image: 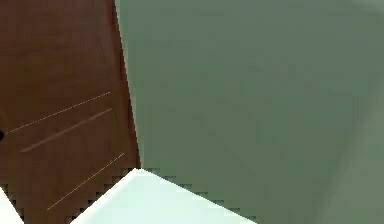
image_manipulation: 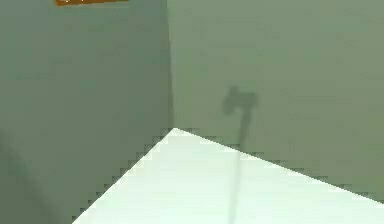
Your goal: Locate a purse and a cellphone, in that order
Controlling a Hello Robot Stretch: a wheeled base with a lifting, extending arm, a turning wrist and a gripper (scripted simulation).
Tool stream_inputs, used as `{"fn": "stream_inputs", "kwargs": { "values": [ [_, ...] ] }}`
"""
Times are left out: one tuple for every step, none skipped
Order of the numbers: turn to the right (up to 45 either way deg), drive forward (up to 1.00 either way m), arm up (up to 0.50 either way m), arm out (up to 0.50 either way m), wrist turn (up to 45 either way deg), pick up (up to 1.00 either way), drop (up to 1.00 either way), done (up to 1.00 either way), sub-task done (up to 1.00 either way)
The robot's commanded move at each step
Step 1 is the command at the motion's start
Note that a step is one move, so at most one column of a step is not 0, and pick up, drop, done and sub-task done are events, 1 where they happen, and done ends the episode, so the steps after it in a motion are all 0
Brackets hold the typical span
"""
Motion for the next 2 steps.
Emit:
{"fn": "stream_inputs", "kwargs": {
  "values": [
    [-45.0,0.0,0.0,0.0,0.0,0.0,0.0,0.0,0.0],
    [-30.0,0.0,0.0,0.0,0.0,0.0,0.0,0.0,0.0]
  ]
}}
